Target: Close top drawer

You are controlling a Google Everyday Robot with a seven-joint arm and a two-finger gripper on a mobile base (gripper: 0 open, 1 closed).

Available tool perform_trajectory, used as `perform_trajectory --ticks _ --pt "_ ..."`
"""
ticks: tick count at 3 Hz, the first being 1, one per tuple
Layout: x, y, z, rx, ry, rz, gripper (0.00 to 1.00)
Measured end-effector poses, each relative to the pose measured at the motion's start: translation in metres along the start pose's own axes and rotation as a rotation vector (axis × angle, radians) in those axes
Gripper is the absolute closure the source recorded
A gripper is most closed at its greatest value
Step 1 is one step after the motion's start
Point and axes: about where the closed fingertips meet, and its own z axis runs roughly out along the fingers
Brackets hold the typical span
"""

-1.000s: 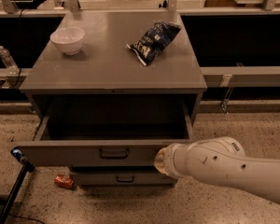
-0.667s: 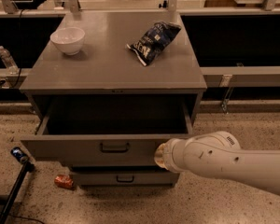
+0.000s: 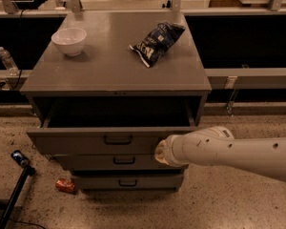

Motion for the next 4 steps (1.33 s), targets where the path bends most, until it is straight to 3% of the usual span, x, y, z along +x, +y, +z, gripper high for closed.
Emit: perform_trajectory --ticks 2,4 --pt "0.02 -0.036 0.006 0.066 0.022 -0.008 1.0" --pt "0.026 -0.063 0.012 0.115 0.03 -0.022 1.0"
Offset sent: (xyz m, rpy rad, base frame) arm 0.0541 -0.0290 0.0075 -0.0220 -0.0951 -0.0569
